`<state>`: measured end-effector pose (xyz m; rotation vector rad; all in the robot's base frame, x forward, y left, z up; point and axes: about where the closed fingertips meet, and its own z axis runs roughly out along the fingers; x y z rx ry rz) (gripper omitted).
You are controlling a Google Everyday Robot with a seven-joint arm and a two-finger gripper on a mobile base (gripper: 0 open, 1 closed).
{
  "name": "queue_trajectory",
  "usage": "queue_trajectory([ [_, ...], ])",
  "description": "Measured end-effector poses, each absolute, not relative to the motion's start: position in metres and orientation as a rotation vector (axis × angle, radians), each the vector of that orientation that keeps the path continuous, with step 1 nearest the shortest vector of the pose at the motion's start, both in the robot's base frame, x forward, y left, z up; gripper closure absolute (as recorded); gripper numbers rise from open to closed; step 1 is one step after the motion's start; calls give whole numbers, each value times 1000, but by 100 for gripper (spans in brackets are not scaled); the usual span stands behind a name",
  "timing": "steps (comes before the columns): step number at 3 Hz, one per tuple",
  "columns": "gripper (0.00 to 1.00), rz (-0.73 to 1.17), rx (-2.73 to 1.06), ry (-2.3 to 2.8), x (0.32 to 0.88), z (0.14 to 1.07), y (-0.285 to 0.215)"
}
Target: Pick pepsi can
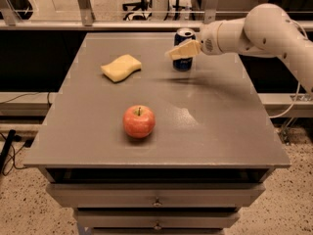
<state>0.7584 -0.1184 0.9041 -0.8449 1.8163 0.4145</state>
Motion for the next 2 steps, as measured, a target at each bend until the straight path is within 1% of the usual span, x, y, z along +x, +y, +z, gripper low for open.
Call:
queue_trajectory([
  [1,19,449,-778,1806,772,897,-115],
  [2,41,481,-731,1812,773,893,-115],
])
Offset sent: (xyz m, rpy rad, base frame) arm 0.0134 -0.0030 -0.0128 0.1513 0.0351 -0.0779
